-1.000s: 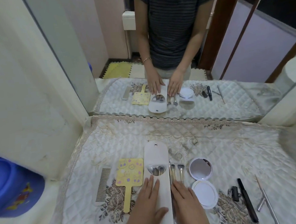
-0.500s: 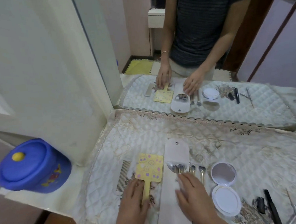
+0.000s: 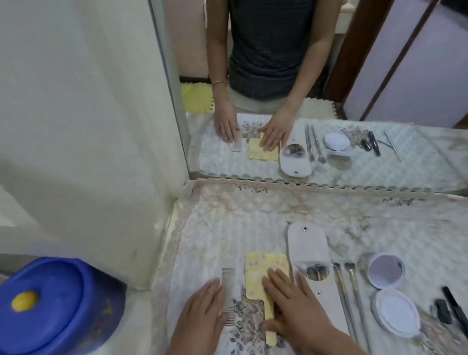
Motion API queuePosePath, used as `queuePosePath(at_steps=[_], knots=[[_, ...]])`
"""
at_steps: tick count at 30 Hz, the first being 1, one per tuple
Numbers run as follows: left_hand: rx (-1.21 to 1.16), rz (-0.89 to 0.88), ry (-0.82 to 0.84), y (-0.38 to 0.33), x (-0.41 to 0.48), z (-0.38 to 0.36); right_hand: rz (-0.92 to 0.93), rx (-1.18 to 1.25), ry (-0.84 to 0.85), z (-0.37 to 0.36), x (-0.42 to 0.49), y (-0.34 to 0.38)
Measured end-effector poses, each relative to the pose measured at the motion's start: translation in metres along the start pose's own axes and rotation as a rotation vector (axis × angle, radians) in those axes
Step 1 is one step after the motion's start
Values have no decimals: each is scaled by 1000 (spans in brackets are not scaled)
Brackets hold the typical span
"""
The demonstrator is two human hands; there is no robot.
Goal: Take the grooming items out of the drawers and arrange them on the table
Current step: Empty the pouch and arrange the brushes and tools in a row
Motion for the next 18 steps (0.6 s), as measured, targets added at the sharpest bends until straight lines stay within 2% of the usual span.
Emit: queuePosePath(at_steps=[4,7,9,11,13,15,18], knots=[[-46,-9,25,-2,9,-2,-14,17,6,-13,-2,15],[-55,1,29,-2,9,1,-58,24,143,-18,-5,17],[-46,-3,12,0,8,4,-99,16,110,-1,-5,15],[-37,-16,-2,0,8,6,-39,62,32,5,-5,20],[-23,-22,-24,-1,8,7,-8,127,100,1,-6,25],[4,-22,-54,-2,7,10,-34,169,58,6,-11,26],[34,-20,-47,-3,7,9,-98,156,85,-8,-20,19]])
Point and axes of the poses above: each hand's wrist, its own x-axis towards the middle knuckle, its own z-axis out of the back of the hand, y = z × x, the point moved 9 cm from there along x, towards the middle knuckle, and after that the axes turned 13 degrees about -z, right-handed, at the moved point
